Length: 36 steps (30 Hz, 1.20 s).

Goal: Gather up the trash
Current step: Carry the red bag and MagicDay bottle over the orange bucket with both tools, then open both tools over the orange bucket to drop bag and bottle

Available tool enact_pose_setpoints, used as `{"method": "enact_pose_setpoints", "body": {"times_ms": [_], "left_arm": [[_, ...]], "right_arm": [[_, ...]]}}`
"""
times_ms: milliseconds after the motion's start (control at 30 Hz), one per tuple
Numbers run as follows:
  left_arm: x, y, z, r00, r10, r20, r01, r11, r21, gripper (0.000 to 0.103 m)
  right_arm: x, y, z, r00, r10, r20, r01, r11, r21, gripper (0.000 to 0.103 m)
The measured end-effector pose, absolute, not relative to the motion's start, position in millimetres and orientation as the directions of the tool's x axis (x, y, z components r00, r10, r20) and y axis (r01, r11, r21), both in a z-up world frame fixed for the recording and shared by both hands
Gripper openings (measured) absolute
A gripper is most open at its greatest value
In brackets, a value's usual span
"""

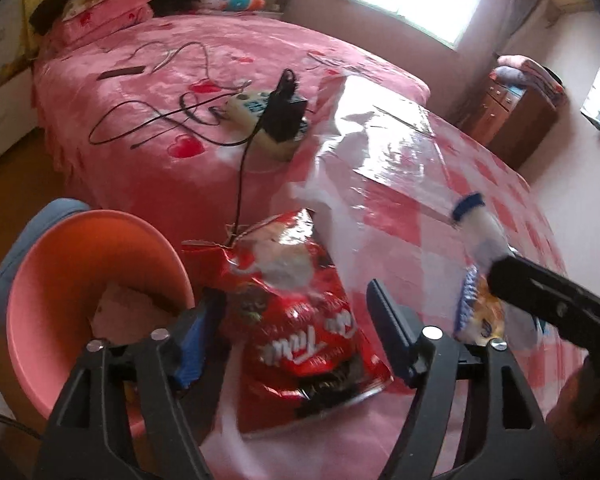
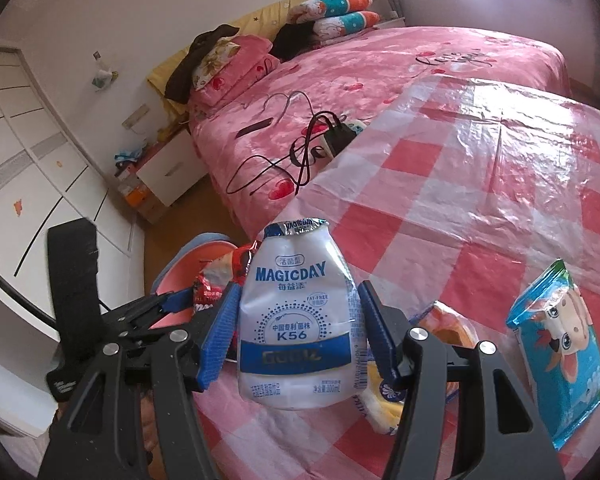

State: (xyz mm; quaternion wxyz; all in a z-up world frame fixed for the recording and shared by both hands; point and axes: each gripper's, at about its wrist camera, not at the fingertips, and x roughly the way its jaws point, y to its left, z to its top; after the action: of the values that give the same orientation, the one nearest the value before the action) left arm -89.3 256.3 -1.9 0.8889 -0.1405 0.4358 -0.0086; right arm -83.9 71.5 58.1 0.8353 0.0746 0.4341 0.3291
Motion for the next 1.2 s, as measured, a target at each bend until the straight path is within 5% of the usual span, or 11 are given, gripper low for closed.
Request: {"method": "enact_pose_setpoints", "body": {"times_ms": [267,500,933,967,1000,1067,1200], "left_arm": [[-98,269,-3,0.632,-0.186,-0.752,-0.126,0.933,-0.336,0.046],[-110,295,3,0.67,-0.209,-0.713,-0.159,0.897,-0.412,0.045],[-153,400,-2,0.705,-0.044,-0.707,-0.382,0.818,-0.431,0.046],[-154,408,-8,0.695,-0.027,-0.718,-0.409,0.807,-0.426,0.047],[-155,414,-12,0.686,-0.014,-0.727,-0.432,0.796,-0.424,0.049],[-157,423,-18,0.678,0.003,-0.735,-0.46,0.782,-0.421,0.069],[-161,431,-23,0.653,0.05,-0.756,-0.496,0.782,-0.377,0.079]], "right_arm": [[-84,86,52,0.366,0.634,-0.681,-0.505,0.75,0.426,0.06],[-85,109,45,0.302,0.662,-0.686,-0.529,0.715,0.457,0.06],[-101,216,60,0.164,0.737,-0.655,-0.677,0.568,0.469,0.06],[-100,227,58,0.143,0.747,-0.65,-0.688,0.547,0.477,0.062],[-99,235,54,0.133,0.744,-0.655,-0.687,0.545,0.48,0.075],[-95,240,47,0.128,0.736,-0.665,-0.666,0.561,0.492,0.085],[-92,229,42,0.132,0.734,-0.667,-0.613,0.589,0.526,0.085]]}}
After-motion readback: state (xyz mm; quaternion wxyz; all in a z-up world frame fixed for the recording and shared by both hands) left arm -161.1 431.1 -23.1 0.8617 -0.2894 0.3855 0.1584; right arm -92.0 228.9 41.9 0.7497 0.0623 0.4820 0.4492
